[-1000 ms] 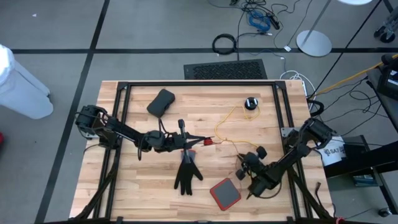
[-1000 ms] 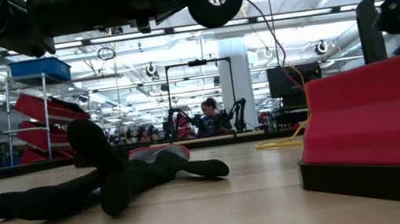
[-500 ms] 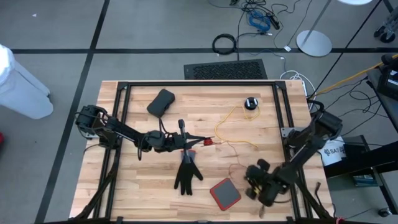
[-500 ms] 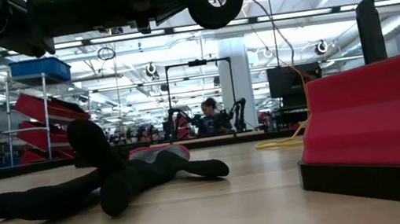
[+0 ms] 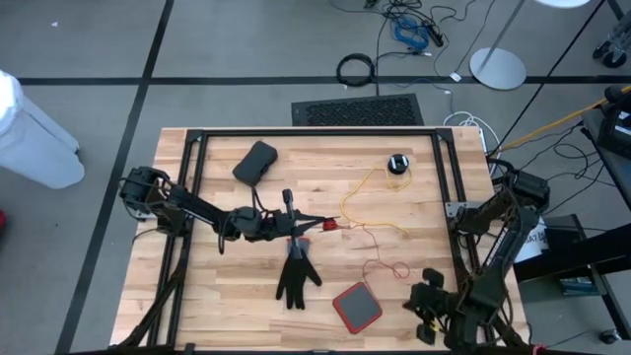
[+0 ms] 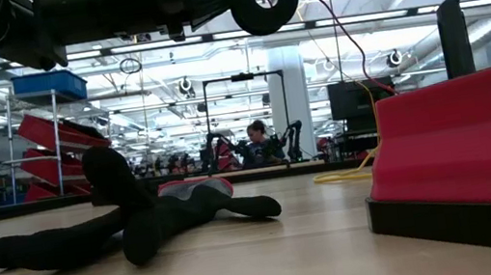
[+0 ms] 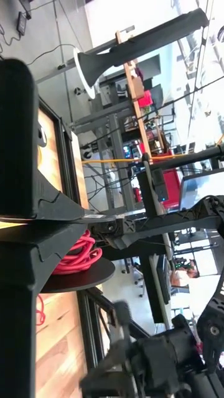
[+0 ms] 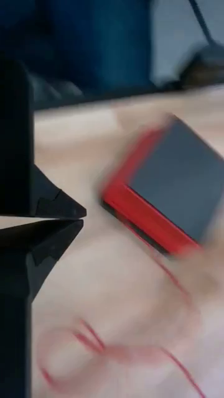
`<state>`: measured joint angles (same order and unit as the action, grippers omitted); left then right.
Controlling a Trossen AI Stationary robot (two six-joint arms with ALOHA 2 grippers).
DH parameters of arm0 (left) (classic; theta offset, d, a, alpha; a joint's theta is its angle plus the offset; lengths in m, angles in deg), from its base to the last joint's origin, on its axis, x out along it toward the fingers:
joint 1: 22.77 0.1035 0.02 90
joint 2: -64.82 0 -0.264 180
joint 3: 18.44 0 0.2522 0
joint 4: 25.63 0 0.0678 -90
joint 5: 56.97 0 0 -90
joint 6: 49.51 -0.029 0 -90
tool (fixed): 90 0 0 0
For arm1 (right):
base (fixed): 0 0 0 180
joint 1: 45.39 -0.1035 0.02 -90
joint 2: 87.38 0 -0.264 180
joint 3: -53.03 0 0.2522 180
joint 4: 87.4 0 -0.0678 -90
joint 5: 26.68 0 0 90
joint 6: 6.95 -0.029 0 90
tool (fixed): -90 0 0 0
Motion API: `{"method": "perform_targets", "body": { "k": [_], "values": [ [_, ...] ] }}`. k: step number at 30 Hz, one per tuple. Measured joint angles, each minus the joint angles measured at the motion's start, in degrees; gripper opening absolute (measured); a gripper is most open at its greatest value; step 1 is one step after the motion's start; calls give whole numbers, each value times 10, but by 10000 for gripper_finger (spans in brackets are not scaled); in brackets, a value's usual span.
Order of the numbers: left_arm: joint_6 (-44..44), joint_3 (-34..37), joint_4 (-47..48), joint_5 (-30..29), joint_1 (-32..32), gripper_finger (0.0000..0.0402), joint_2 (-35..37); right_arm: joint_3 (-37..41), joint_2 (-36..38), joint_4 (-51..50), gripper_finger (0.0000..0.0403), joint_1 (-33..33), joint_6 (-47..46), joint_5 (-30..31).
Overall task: Coil cords
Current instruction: Coil the red wire onto the black spool
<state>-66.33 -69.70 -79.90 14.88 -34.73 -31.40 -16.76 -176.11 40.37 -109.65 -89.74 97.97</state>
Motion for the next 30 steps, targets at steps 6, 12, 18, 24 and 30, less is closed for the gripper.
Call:
{"method": "perform_targets", "body": {
  "k": [6,12,18,24,30],
  "values": [
    [0,0,0,0,0,0,0,18,0,-42,8,59,59,73],
    [0,0,-1,1,0,0,0,46,-1,-31,55,150,155,74],
    [0,0,-1,5,0,0,0,53,-1,-49,93,226,202,155],
    [1,0,-3,16,0,0,0,53,-1,-36,86,289,260,180],
    [2,0,-5,17,-1,0,0,53,-1,16,73,333,338,184]
  ]
}}
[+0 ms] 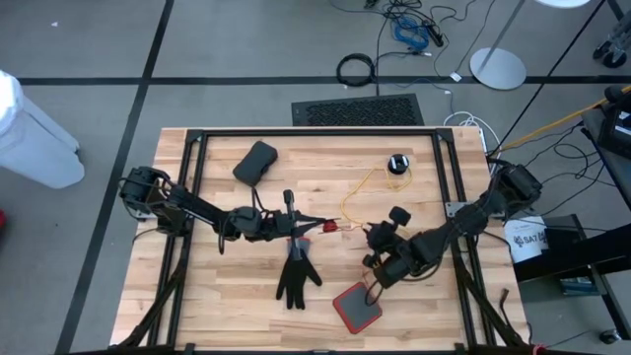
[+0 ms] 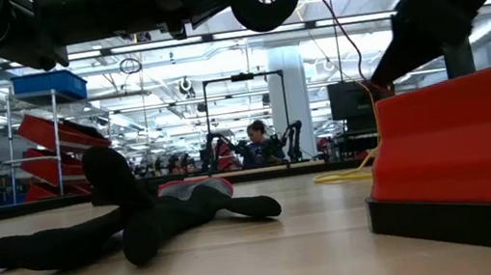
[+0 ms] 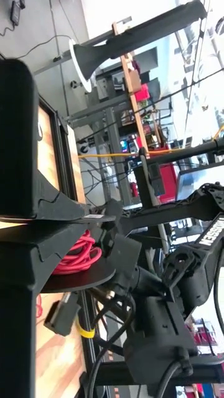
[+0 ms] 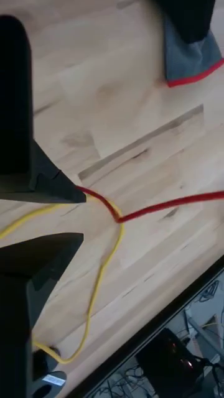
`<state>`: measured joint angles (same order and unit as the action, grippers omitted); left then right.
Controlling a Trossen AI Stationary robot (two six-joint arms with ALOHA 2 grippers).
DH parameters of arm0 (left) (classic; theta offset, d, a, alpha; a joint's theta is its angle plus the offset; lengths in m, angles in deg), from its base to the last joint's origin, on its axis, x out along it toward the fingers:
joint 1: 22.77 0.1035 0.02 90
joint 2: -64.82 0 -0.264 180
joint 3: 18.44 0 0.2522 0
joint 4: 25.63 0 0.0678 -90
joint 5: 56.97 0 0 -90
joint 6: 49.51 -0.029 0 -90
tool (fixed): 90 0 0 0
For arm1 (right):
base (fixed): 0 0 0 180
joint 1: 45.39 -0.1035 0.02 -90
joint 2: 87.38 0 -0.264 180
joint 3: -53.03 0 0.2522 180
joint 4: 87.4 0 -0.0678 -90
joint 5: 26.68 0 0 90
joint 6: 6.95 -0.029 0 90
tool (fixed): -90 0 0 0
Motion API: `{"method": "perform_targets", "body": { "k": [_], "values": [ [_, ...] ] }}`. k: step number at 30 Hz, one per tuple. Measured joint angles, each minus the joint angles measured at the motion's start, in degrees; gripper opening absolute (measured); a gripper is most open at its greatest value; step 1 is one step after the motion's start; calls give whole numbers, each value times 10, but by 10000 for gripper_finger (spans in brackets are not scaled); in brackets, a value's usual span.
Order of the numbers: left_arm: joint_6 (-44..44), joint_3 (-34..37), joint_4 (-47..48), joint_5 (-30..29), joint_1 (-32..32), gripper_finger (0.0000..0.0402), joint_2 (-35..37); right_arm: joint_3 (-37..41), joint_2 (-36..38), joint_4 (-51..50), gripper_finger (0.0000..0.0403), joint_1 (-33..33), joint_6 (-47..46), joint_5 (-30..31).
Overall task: Coil cords
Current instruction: Coil the red wire onto the black spool
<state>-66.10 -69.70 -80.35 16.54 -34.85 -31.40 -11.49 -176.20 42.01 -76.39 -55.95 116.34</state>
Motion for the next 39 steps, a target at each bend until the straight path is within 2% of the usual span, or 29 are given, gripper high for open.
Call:
{"method": "perform_targets", "body": {
  "k": [7,12,16,22,32,39],
  "values": [
    [0,0,1,1,-1,0,0,0,0,9,63,18,21,-6],
    [0,0,5,1,-1,0,0,0,3,-45,50,6,-34,-8],
    [-2,0,5,1,-1,0,0,0,3,-47,45,-13,-53,-10],
    [-2,0,5,1,-1,0,0,0,3,-20,51,-35,-59,-39],
    [-2,0,5,1,-1,0,0,0,3,-9,76,-40,-54,-37],
    [-1,0,5,1,0,0,0,0,3,7,74,-31,-34,-35]
  ]
}}
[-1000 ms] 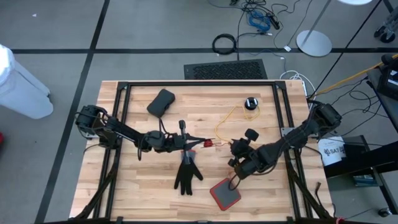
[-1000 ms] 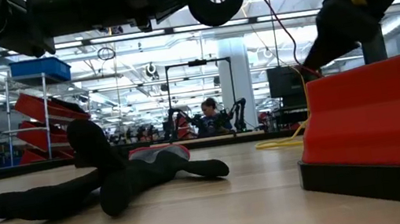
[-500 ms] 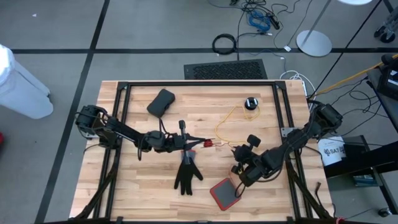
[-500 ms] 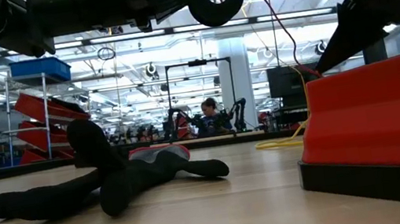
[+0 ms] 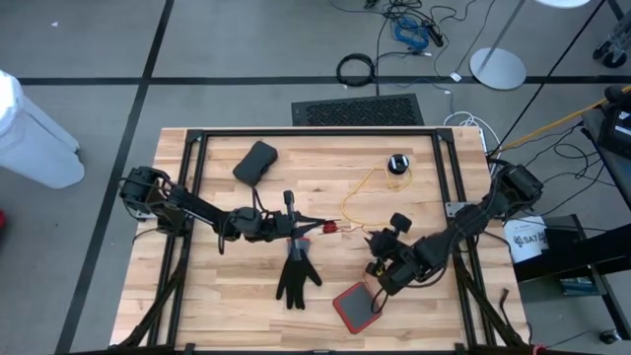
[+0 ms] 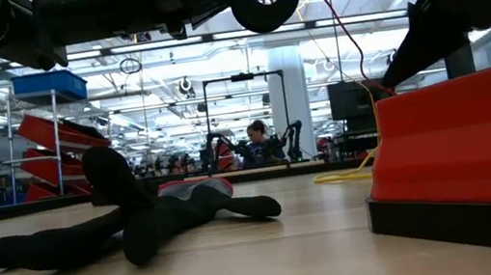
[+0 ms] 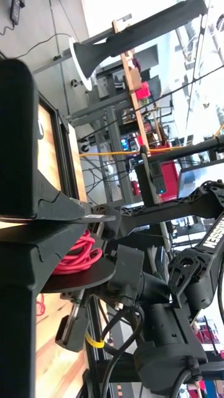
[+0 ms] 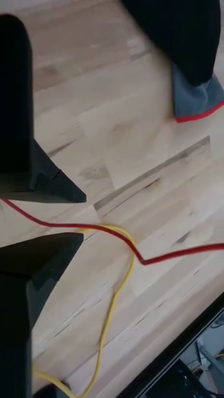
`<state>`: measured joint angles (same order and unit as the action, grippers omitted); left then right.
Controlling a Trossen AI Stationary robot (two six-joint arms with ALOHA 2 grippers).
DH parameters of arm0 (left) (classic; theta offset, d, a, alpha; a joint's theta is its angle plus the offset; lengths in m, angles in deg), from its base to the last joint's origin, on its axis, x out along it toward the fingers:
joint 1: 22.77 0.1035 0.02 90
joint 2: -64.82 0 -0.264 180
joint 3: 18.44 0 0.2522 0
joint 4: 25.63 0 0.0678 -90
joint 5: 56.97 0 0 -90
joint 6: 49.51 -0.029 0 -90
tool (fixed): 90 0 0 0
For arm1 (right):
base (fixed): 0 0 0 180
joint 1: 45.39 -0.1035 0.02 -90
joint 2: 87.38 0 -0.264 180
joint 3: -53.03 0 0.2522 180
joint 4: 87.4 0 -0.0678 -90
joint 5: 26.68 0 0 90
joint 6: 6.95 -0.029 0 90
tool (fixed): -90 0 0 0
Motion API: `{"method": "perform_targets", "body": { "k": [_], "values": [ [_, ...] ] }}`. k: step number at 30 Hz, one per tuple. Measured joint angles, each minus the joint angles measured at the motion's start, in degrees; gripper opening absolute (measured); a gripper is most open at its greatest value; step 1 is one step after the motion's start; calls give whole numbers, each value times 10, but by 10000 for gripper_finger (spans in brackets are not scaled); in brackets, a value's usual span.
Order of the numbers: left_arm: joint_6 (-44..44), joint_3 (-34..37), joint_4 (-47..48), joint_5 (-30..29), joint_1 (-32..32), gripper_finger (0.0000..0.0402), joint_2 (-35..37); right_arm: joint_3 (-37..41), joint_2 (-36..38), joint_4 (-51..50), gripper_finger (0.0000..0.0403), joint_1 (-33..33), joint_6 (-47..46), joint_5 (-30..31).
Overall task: Coil cords
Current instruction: Coil the red wire onto the black spool
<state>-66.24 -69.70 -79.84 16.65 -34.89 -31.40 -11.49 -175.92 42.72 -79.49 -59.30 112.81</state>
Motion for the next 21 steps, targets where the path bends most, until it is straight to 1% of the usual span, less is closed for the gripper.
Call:
{"method": "perform_targets", "body": {
  "k": [7,9,11,13,14,18,21],
  "values": [
    [1,0,0,0,0,0,0,0,-2,9,72,34,30,0],
    [1,0,0,0,0,0,0,7,-2,21,63,43,43,0],
    [1,0,0,0,0,0,0,18,-2,37,45,48,51,0],
    [1,0,0,0,0,0,0,32,-2,62,17,52,54,0],
    [1,0,0,0,0,0,0,40,-2,76,9,53,56,3],
    [4,0,-2,0,0,0,0,69,-3,167,2,54,60,40],
    [19,0,-11,0,1,0,0,84,-3,249,1,70,93,44]
  ]
}}
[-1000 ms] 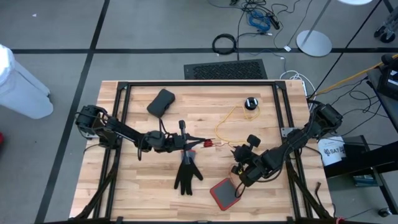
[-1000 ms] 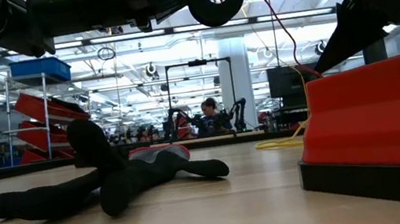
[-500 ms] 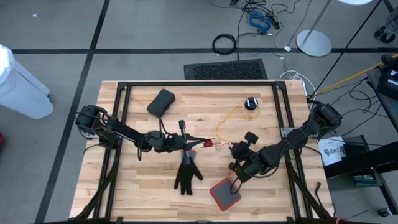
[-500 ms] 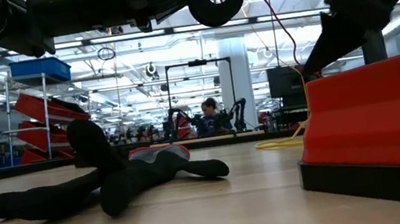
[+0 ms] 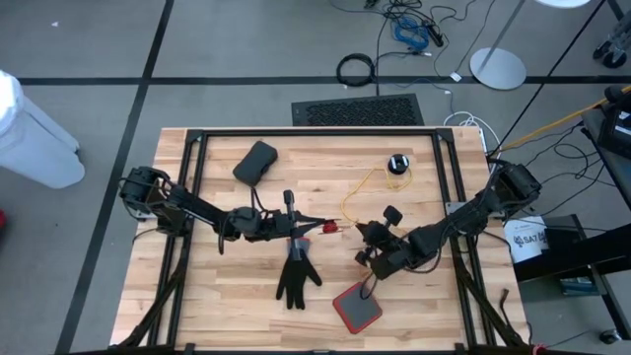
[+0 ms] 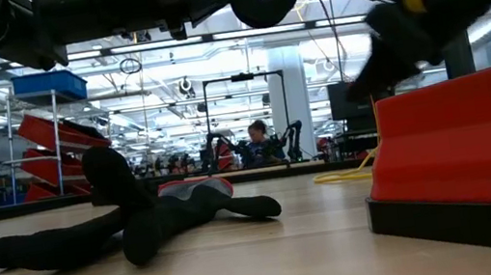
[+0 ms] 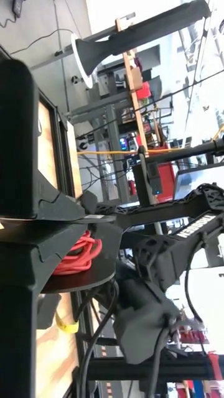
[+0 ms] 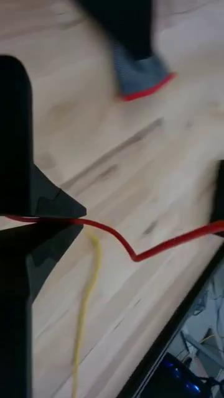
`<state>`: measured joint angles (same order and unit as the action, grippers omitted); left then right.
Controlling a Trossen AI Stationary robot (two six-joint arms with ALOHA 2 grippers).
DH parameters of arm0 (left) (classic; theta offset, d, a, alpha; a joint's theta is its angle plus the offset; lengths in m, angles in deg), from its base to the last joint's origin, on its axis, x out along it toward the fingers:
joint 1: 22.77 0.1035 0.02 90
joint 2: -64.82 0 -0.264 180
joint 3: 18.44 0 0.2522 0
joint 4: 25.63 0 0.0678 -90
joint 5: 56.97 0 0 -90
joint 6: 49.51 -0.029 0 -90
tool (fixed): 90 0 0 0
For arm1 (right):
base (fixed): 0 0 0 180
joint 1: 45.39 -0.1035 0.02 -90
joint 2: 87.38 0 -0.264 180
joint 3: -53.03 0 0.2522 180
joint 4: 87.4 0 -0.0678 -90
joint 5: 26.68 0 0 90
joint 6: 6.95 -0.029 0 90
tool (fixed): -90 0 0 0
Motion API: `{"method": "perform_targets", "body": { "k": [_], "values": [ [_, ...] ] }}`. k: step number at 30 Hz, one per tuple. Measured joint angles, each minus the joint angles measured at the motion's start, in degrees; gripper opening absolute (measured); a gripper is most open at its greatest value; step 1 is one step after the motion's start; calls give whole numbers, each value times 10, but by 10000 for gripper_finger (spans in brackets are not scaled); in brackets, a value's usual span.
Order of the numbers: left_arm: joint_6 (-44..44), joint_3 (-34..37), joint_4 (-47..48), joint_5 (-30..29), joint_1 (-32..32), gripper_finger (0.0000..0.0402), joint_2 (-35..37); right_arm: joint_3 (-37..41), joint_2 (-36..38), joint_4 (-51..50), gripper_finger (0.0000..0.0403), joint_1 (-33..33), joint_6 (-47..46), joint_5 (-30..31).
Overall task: Coil cords
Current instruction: Coil the red wire onto the black spool
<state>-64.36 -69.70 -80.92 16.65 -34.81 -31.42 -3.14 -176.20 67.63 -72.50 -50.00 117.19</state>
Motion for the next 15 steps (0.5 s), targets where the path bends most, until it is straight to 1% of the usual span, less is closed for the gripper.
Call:
{"method": "perform_targets", "body": {
  "k": [9,13,15],
  "values": [
    [6,0,-10,0,4,0,0,3,-5,211,1,59,145,-5],
    [6,0,-9,0,11,0,0,2,-28,312,0,75,194,-44],
    [4,0,-7,0,13,0,0,2,-45,348,0,77,201,-48]
  ]
}}
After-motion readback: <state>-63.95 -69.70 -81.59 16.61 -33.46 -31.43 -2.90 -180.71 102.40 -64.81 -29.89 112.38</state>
